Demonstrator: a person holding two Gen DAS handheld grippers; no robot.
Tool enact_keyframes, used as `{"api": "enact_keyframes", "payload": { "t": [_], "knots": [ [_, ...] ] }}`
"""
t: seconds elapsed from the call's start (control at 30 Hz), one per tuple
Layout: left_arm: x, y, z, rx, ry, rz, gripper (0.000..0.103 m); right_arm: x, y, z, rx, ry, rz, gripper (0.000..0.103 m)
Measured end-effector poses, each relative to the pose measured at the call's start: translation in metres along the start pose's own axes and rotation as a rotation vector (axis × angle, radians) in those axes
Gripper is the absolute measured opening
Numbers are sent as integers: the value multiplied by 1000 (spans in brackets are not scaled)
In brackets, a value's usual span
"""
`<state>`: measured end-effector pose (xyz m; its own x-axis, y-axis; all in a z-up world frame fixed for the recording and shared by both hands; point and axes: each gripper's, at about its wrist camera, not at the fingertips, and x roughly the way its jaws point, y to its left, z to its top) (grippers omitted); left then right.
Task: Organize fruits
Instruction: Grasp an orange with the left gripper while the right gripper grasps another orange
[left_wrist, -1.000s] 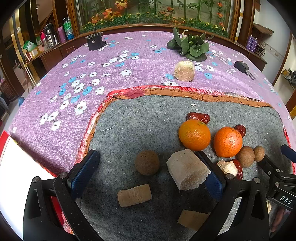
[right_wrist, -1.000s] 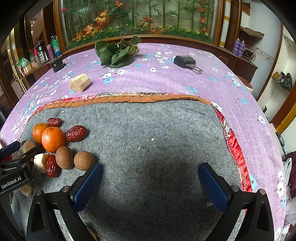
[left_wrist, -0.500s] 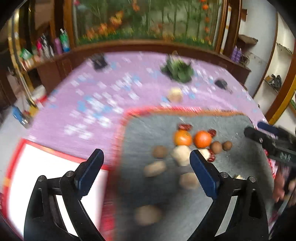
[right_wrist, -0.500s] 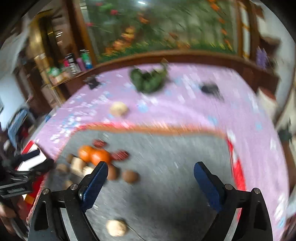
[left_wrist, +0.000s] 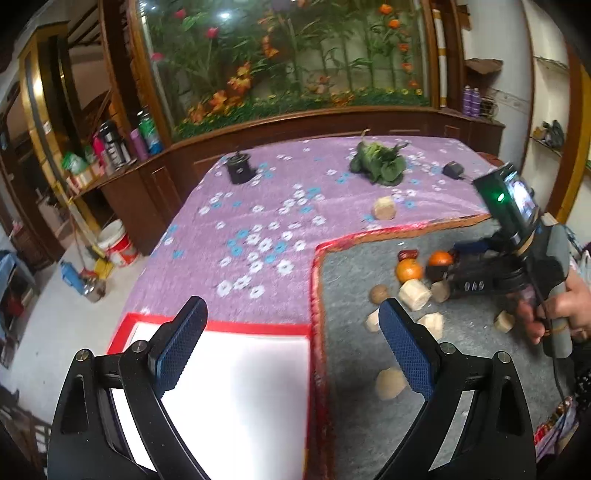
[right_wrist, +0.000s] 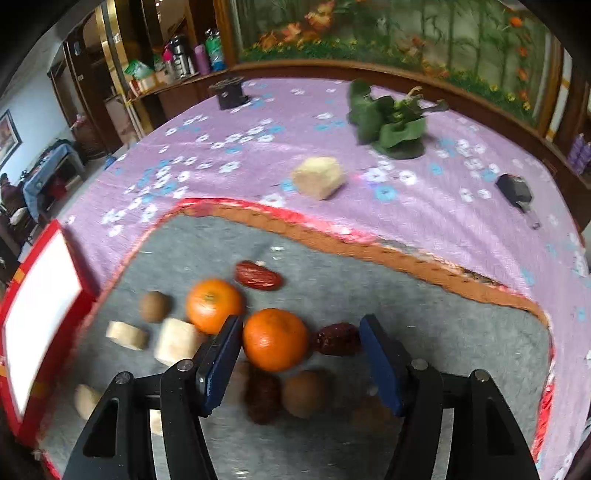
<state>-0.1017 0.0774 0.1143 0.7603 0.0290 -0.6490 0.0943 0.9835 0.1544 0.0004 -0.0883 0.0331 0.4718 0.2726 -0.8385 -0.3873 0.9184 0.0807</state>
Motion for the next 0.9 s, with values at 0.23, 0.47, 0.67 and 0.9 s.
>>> {"api": "enact_keyframes", "payload": {
  "t": [0.23, 0.47, 0.67, 0.9],
  "knots": [
    [39, -40, 23, 97, 50, -63, 95, 10, -2, -2, -18, -27, 40, 47],
    [90, -89, 41, 206, 142, -138, 95, -4, -60, 5, 194, -56, 331, 15],
    [128, -113, 38, 232, 238, -161, 95, -6, -82, 11, 279, -46, 447, 16],
    [137, -115, 37, 217, 258, -223, 81, -1, -78, 20, 323, -33, 472, 50]
  ]
}}
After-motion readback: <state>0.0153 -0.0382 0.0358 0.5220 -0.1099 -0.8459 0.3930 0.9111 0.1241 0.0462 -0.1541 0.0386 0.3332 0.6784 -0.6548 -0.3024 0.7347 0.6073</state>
